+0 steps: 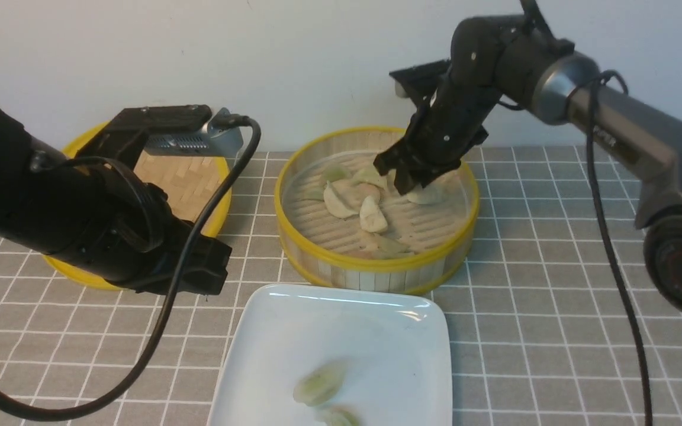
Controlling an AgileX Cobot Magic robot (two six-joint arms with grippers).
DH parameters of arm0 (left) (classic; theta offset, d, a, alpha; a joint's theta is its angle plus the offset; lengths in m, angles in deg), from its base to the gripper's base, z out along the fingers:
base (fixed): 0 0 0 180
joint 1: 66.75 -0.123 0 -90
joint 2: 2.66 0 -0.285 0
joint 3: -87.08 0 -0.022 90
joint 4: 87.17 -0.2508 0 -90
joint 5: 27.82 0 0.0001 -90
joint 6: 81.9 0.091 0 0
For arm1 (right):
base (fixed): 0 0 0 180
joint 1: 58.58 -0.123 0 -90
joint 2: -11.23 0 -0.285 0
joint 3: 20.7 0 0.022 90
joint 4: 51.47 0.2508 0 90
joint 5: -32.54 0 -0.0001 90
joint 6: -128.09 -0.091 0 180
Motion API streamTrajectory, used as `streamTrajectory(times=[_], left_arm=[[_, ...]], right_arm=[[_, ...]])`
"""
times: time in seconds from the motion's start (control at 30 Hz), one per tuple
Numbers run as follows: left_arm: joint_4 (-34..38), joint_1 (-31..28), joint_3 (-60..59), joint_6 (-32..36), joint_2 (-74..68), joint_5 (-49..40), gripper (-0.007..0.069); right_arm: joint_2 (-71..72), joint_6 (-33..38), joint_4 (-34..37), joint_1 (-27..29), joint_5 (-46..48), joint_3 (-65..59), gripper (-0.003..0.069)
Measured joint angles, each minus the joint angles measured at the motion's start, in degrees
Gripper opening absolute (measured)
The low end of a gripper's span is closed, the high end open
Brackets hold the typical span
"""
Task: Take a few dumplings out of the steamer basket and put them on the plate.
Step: Use the right arm to grab a dumpling from inside the steamer, then use the right arm to put the dumpling into the plate, then use the left arm to grab a dumpling from the steamer
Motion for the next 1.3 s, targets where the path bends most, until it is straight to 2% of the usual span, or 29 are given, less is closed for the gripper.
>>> streamTrajectory(times=[0.1, 0.3, 0.4, 0.47, 0.63, 0.7, 0.87, 0.93, 1.0, 1.07, 1.17, 1.23, 1.3], left_arm=[[0.06, 0.00, 0.00, -0.04, 0.00, 0.00, -0.0005], [0.06, 0.00, 0.00, 0.15, 0.00, 0.00, -0.0005], [0.06, 0.00, 0.00, 0.21, 0.00, 1.22, -0.0005], [0.06, 0.00, 0.00, 0.21, -0.06, 2.89, -0.0005], [0.06, 0.00, 0.96, 0.59, -0.96, 5.47, -0.0005], [0.06, 0.00, 3.52, 0.84, -3.10, 5.63, -0.0005], [-0.45, 0.41, 14.63, 1.07, -11.36, 3.41, -0.0005], [-1.75, 1.12, 19.30, 1.07, -14.54, 2.51, -0.0005], [-2.97, 1.76, 22.79, 0.92, -17.80, 1.69, -0.0005], [-5.11, 2.62, 28.66, -0.15, -22.77, -0.60, -0.0005], [-7.61, 2.92, 35.46, -1.27, -28.69, -3.39, -0.0005], [-8.85, 2.92, 40.23, -1.71, -33.51, -4.82, -0.0005], [-9.79, 2.92, 44.74, -1.78, -38.82, -5.48, -0.0005]], right_arm=[[4.90, -0.21, 0.74, 0.00, -0.11, -3.37, 0.0158], [24.09, 2.86, 6.68, -1.42, -0.30, -27.68, 0.0158], [28.95, 4.58, 9.96, -4.93, -0.49, -40.37, 0.0158], [29.78, 5.67, 11.42, -8.71, -4.51, -47.54, 0.0158], [28.00, 7.82, 11.43, -14.28, -12.04, -54.38, 0.0175], [26.81, 7.90, 11.38, -15.55, -13.02, -54.87, 0.0244], [26.26, 7.28, 11.17, -15.83, -12.47, -55.01, 0.0484], [26.26, 7.10, 11.00, -15.83, -11.60, -54.74, 0.0533], [26.65, 7.04, 11.00, -15.83, -11.29, -54.68, 0.0551], [28.52, 6.79, 10.56, -15.83, -9.98, -54.68, 0.0528], [33.01, 5.35, 9.82, -15.83, -7.04, -54.68, 0.0424], [36.70, 4.08, 9.51, -15.83, -4.17, -54.68, 0.0330], [41.98, 2.67, 9.32, -15.83, -2.07, -54.68, 0.0207]])
